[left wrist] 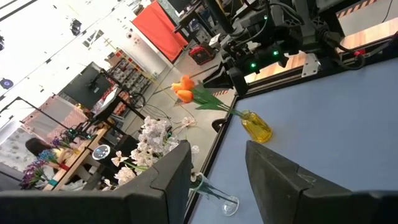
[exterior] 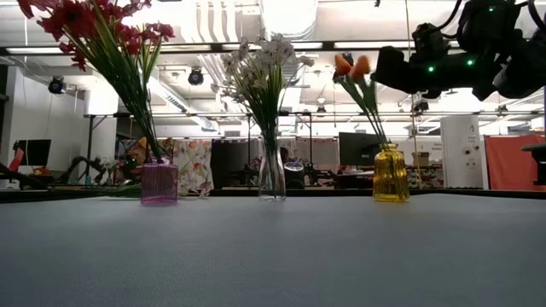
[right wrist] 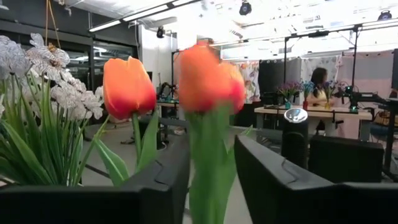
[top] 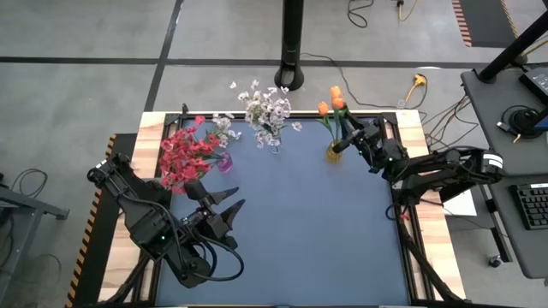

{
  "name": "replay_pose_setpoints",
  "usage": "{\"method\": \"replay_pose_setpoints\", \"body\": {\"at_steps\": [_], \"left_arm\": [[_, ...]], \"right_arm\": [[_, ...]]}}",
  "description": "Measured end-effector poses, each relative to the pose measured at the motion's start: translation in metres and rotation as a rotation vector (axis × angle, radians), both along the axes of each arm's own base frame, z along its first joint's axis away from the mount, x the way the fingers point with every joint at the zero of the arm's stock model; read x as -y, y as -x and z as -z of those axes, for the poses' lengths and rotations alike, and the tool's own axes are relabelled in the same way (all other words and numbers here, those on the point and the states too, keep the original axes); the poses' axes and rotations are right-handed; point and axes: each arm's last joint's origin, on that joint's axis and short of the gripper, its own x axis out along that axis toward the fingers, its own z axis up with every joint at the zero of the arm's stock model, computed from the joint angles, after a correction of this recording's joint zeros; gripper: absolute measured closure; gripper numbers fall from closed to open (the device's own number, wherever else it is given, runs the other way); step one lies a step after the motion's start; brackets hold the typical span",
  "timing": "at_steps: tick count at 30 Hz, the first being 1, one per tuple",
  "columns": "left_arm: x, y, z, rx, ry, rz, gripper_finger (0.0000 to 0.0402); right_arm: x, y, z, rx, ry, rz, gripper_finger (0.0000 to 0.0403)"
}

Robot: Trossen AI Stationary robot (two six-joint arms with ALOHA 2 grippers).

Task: Sort flowers into vase by color
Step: Put the orange tulip into the yellow vase, then adjust the purple vase

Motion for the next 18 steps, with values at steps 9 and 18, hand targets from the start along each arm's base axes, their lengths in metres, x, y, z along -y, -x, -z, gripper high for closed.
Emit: {"method": "replay_pose_setpoints", "body": {"at_steps": [9,18], "left_arm": [[0.0,0.0,0.0,-0.001,0.001,0.0,0.0264],[0.0,0.0,0.0,0.005,0.006,-0.001,0.0264]], "right_arm": [[-0.011,-0.004,0.003,-0.046,-0.032,-0.004,0.0216],[-0.034,-0.006,-0.005,-0.079,-0.024,0.089,0.0195]]}}
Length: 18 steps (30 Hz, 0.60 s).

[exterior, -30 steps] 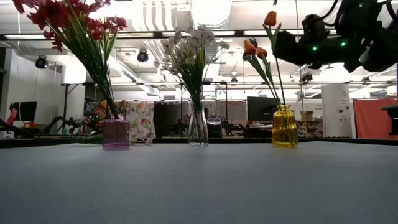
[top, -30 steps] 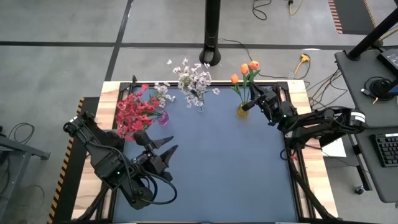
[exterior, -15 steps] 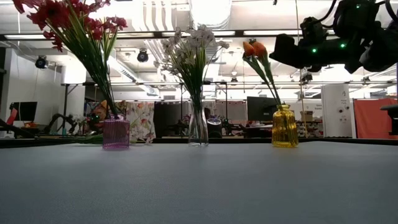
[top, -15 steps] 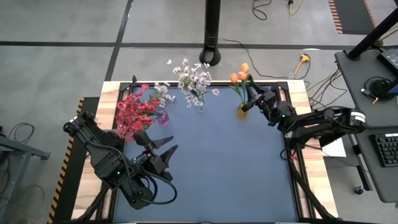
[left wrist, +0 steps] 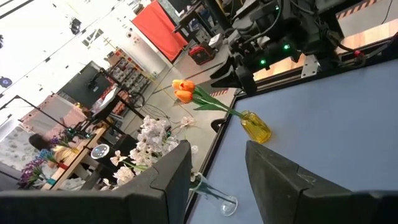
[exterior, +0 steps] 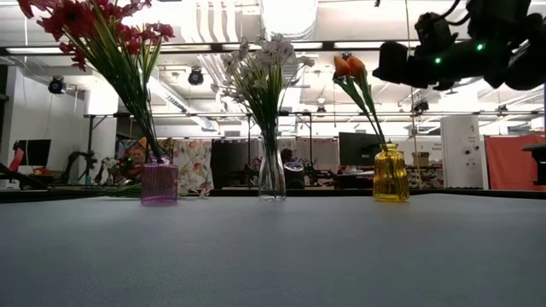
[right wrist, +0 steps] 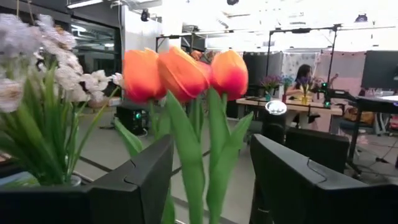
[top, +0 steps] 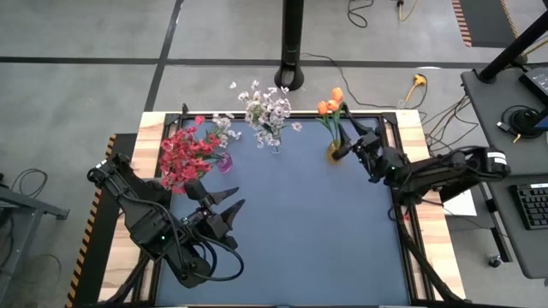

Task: Sort flowers into vase by color
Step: Adjust the purple vase

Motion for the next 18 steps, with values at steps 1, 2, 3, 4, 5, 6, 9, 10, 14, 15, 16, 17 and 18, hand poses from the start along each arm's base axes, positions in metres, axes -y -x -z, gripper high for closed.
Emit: {"method": "replay_pose_setpoints", "body": {"at_steps": [1,2,3,4,5,6,9,10,14,15,16,17,18], "left_arm": [[0.0,0.0,0.0,0.002,0.002,0.0,0.0264],[0.0,0.0,0.0,0.004,0.005,-0.001,0.0264],[0.0,0.0,0.0,0.002,0.012,0.002,0.0264],[0.0,0.0,0.0,0.0,0.023,0.006,0.0264],[0.0,-0.001,0.001,-0.007,0.04,0.013,0.0264],[0.0,-0.001,0.001,-0.013,0.054,0.019,0.0264],[0.002,-0.002,0.001,-0.018,0.1,0.039,0.0264],[0.003,-0.003,0.001,-0.016,0.116,0.046,0.0264],[0.004,-0.004,0.0,0.002,0.143,0.052,0.0264],[0.005,-0.005,0.0,-0.001,0.155,0.06,0.0264],[0.005,-0.005,0.0,-0.008,0.172,0.071,0.0264],[0.006,-0.005,0.001,-0.018,0.188,0.083,0.0264],[0.007,-0.006,0.001,-0.026,0.207,0.096,0.0264]], "right_arm": [[-0.003,-0.001,-0.001,-0.004,-0.001,0.003,0.0195],[-0.006,-0.003,-0.003,-0.014,0.002,0.002,0.0196],[-0.009,-0.005,-0.005,-0.018,0.003,-0.005,0.0196],[-0.012,-0.007,-0.007,-0.028,0.004,-0.01,0.0197],[-0.015,-0.01,-0.01,-0.037,0.006,-0.021,0.0197],[-0.019,-0.014,-0.012,-0.045,0.004,-0.031,0.0197],[-0.028,-0.025,-0.021,-0.099,-0.006,-0.072,0.0197],[-0.032,-0.029,-0.024,-0.121,-0.01,-0.089,0.0197],[-0.046,-0.044,-0.04,-0.189,-0.044,-0.122,0.0197],[-0.051,-0.047,-0.045,-0.208,-0.051,-0.123,0.0197],[-0.055,-0.05,-0.049,-0.232,-0.058,-0.125,0.0197],[-0.06,-0.052,-0.054,-0.255,-0.062,-0.128,0.0197],[-0.065,-0.055,-0.059,-0.278,-0.067,-0.136,0.0197]]}}
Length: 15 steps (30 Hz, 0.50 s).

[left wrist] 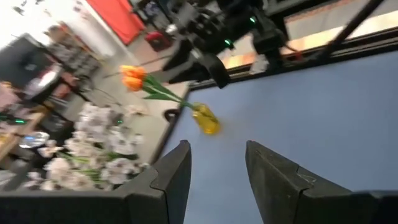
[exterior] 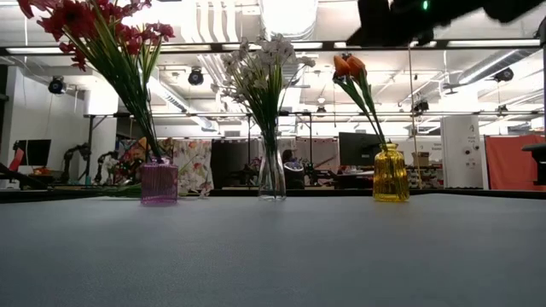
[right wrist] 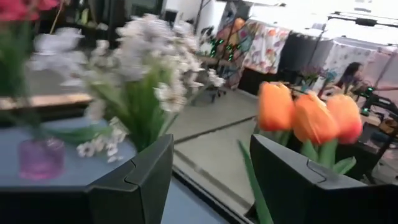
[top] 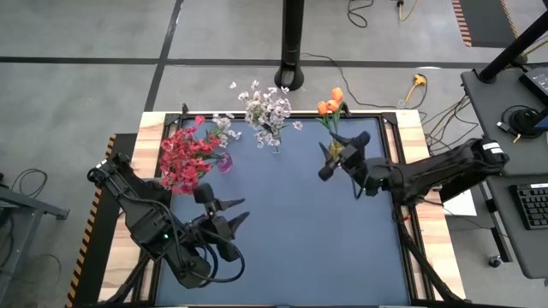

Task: Sort flowers into vase by color
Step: Adjust the purple vase

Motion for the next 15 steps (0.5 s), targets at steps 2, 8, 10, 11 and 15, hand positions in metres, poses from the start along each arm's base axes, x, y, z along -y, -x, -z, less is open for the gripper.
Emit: {"method": "replay_pose_setpoints", "body": {"at_steps": [2,8,10,11,15], "left_arm": [[0.002,-0.001,0.0,-0.003,0.036,0.02,0.0264],[0.005,-0.002,0.004,-0.022,0.174,0.055,0.0264],[0.006,-0.002,0.008,-0.035,0.228,0.06,0.0264],[0.007,-0.003,0.011,-0.047,0.258,0.064,0.0264],[0.017,-0.007,0.024,-0.134,0.383,0.106,0.0264]], "right_arm": [[-0.009,-0.003,-0.009,-0.045,-0.017,-0.023,0.0197],[-0.029,-0.003,-0.031,-0.167,-0.087,-0.089,0.0197],[-0.034,0.0,-0.034,-0.202,-0.103,-0.103,0.0197],[-0.036,0.001,-0.036,-0.214,-0.109,-0.109,0.0197],[-0.045,0.006,-0.042,-0.253,-0.121,-0.139,0.0197]]}}
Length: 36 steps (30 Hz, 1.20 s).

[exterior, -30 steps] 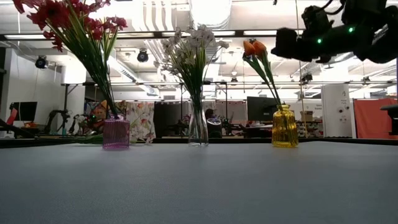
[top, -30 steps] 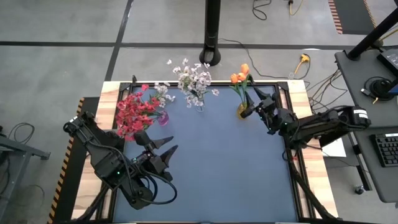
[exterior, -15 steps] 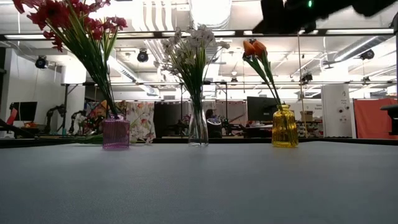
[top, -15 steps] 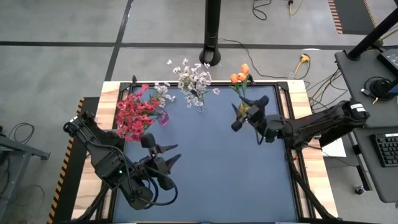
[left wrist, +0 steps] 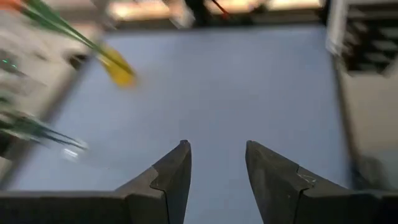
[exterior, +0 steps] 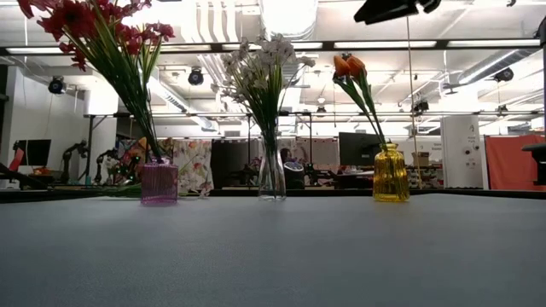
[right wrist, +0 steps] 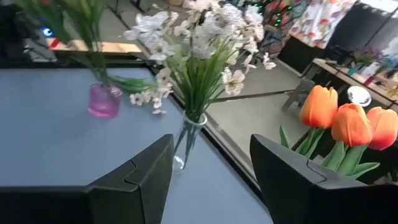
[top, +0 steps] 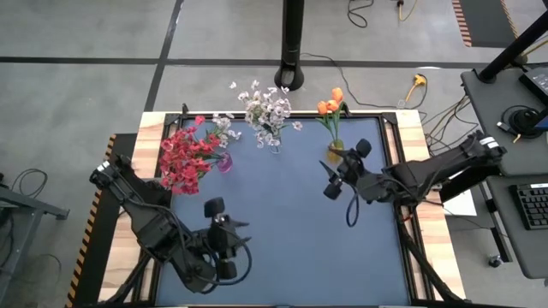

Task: Sort flowers into vase by color
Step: Adjust the purple vase

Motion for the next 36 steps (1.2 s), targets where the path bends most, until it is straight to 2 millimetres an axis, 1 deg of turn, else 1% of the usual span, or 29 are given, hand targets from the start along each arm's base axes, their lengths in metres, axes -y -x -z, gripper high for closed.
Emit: {"method": "replay_pose_setpoints", "body": {"at_steps": [3,6,9,12,14,18,22,25,28,30,33,36], "left_arm": [[0.012,-0.002,0.014,-0.114,0.116,0.06,0.0264],[0.025,-0.001,0.031,-0.273,0.255,0.077,0.0264],[0.036,0.004,0.05,-0.436,0.349,0.003,0.0264],[0.045,0.01,0.07,-0.564,0.371,-0.122,0.0264],[0.052,0.014,0.083,-0.617,0.329,-0.158,0.0264],[0.064,0.02,0.109,-0.669,0.22,-0.188,0.0265],[0.064,0.024,0.127,-0.73,0.144,-0.287,0.0273],[0.065,0.025,0.14,-0.755,0.1,-0.306,0.0287],[0.06,0.028,0.155,-0.736,0.042,-0.354,0.0306],[0.055,0.031,0.165,-0.681,-0.029,-0.383,0.0323],[0.048,0.043,0.184,-0.592,-0.167,-0.395,0.0352],[0.038,0.057,0.205,-0.551,-0.27,-0.427,0.038]], "right_arm": [[-0.007,0.004,-0.005,-0.021,-0.003,-0.026,0.0197],[-0.013,0.007,-0.011,-0.042,0.001,-0.055,0.0197],[-0.018,0.009,-0.016,-0.039,0.002,-0.085,0.0197],[-0.022,0.011,-0.019,-0.04,0.005,-0.104,0.0197],[-0.024,0.011,-0.019,-0.044,0.009,-0.113,0.0197],[-0.024,0.011,-0.019,-0.047,0.011,-0.118,0.0197],[-0.024,0.011,-0.019,-0.055,0.019,-0.121,0.0197],[-0.024,0.011,-0.019,-0.063,0.03,-0.125,0.0197],[-0.024,0.011,-0.019,-0.062,0.03,-0.125,0.0197],[-0.024,0.011,-0.019,-0.066,0.034,-0.127,0.0197],[-0.024,0.011,-0.019,-0.076,0.045,-0.131,0.0197],[-0.024,0.011,-0.018,-0.086,0.054,-0.134,0.0197]]}}
